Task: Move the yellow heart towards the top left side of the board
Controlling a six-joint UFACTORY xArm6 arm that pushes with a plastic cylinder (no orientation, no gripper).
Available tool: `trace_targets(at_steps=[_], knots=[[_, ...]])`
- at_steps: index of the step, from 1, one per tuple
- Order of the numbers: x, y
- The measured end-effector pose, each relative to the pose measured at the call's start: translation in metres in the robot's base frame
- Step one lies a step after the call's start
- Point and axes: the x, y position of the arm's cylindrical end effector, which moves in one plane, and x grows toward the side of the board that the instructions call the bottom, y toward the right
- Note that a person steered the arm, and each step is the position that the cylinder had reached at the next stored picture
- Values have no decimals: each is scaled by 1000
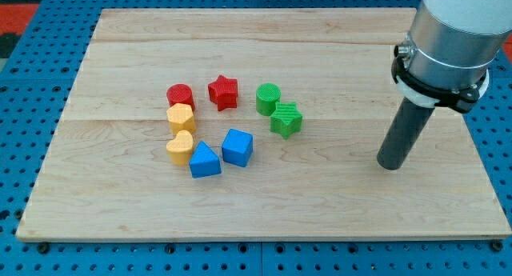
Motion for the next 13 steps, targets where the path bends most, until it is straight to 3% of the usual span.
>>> trace_targets(at_steps=[3,5,6,7,9,11,12,13], knots=[[0,-3],[92,-72],[86,-157],[49,-219],[-24,-260],[-37,-348],[-2,-349],[-27,-381]])
